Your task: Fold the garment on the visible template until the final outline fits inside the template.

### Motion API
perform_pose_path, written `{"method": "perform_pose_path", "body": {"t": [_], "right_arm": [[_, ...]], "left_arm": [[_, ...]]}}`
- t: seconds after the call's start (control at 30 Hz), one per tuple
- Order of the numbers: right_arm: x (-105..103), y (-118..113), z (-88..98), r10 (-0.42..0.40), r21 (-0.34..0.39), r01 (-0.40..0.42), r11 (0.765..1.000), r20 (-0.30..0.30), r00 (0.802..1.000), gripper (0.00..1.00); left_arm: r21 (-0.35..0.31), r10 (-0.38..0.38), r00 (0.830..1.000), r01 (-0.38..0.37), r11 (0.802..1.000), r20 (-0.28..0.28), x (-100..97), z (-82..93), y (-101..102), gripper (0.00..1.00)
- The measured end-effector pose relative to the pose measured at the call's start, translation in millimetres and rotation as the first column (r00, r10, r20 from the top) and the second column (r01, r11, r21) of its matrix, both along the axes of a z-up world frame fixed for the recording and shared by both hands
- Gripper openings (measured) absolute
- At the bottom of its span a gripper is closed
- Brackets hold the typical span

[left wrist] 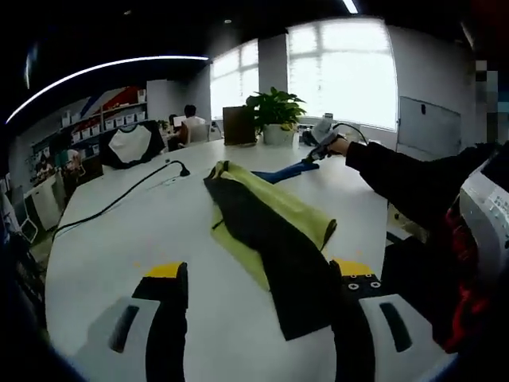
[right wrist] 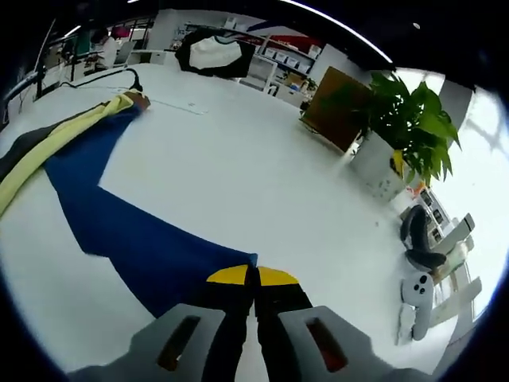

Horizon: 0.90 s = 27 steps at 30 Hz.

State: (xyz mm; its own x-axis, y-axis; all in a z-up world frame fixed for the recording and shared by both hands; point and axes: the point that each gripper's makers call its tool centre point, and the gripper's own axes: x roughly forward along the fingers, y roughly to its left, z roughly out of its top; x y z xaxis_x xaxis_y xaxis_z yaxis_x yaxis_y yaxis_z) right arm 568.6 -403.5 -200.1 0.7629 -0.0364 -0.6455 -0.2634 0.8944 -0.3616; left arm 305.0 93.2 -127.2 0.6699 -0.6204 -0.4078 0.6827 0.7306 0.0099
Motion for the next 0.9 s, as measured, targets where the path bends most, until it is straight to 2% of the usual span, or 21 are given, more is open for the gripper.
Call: {"method": "perform_pose_path", "body": {"t": [0.1,0.27,0.4,0.67,0.9], "right_arm": [[-0.7,1.4,0.0,-0.018,0.022,0.017,1.000,0.010,1.000,0.00],[-1.5,3.4,-0.1,-0.013,-0.004,0.013,1.000,0.010,1.000,0.00],[0.7,1.7,0.1,-0.015,0.007,0.015,1.000,0.012,1.000,0.00],[2.3,0.9,0.4,-0.017,0.029,0.016,0.999,0.024,1.000,0.00],[1.5,3.7,1.0,-0.017,0.005,0.017,1.000,0.042,0.999,0.00]], "left_arm": [[0.025,-0.029,0.997,0.031,0.999,-0.066,-7.3,-18.5,-6.7,0.74],[0.015,-0.031,0.997,0.032,0.999,-0.078,-7.2,-25.7,-10.8,0.73],[0.021,-0.039,0.994,0.042,0.999,-0.107,-10.2,-34.7,-12.8,0.72],[0.021,-0.081,0.984,0.086,0.996,-0.160,-16.3,-51.3,-22.8,0.64],[0.015,-0.088,0.976,0.093,0.996,-0.197,-15.0,-63.2,-25.7,0.57]]}}
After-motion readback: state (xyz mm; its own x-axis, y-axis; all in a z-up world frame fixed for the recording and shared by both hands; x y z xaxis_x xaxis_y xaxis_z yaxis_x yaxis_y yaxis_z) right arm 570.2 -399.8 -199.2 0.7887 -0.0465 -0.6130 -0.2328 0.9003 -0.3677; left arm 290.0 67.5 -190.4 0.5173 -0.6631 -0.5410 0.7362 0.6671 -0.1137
